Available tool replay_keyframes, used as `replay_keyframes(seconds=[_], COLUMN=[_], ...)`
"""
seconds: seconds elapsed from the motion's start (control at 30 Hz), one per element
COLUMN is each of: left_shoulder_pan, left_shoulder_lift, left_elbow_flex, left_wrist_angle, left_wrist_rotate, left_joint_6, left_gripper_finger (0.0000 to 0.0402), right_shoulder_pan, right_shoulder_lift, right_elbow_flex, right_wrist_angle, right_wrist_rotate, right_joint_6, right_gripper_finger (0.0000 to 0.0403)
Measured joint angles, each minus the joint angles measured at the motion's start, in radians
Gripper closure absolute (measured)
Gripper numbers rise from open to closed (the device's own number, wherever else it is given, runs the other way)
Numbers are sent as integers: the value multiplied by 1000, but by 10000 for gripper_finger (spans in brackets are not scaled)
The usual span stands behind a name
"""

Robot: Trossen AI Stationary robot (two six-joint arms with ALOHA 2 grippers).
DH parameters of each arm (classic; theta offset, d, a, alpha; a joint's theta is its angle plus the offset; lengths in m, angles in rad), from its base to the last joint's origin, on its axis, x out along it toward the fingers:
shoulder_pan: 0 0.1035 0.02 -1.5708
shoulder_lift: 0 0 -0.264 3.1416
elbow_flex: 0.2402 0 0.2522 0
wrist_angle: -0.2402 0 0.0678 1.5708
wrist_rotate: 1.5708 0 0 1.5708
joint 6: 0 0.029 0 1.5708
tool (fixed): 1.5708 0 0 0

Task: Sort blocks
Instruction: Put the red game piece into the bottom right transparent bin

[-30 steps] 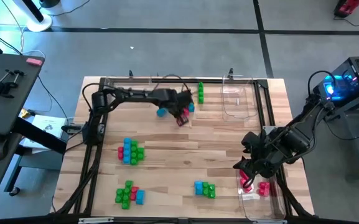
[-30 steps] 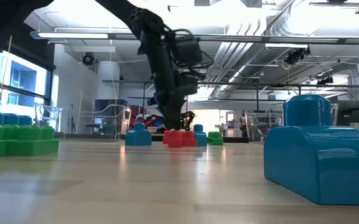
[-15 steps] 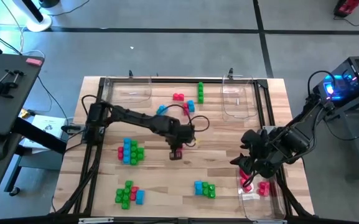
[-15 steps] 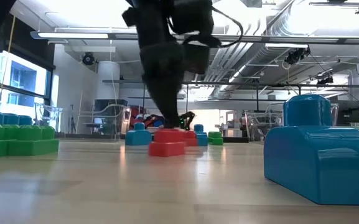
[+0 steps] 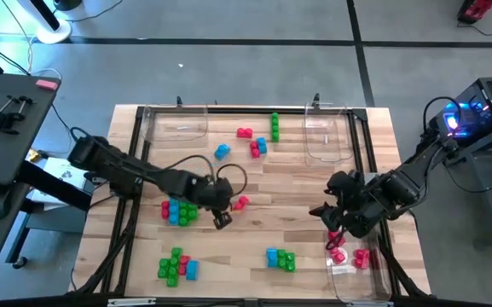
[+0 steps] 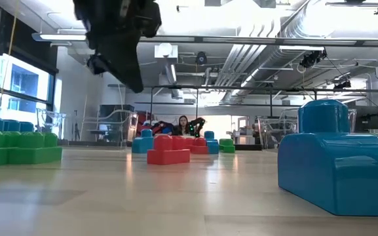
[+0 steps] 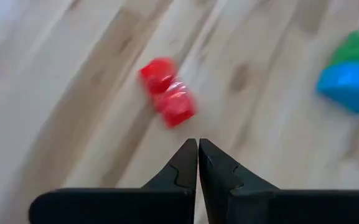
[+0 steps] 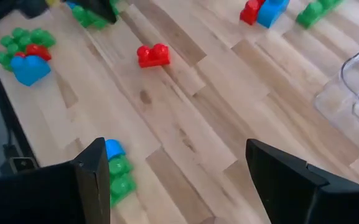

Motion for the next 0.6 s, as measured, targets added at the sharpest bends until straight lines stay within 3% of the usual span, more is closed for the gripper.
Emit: replay_keyframes(seconds=[0.13,0.37,0.5,0.6], left_shoulder_pan=[38,84,86,96], left_shoulder_lift=[3,107,144,170], left_elbow_flex=[-34,-34,-36,-34], left_wrist_angle=[157,271,259,260], left_wrist_rotate=[27,147,80,23], left_joint_6=[3,16,13,17], left_gripper_finger=[360,235,174,149], right_shoulder_pan=[-46,-93,-97,-97], right_shoulder_lift=[0,0,0,0], right_elbow_flex=[0,0,-1,-4], right_wrist_angle=[-1,-17,-45,-55], right_wrist_rotate=[-1,-12,-13,-14], right_joint_6=[-66,-156,-154,-154], right_gripper_finger=[148,148,148,148])
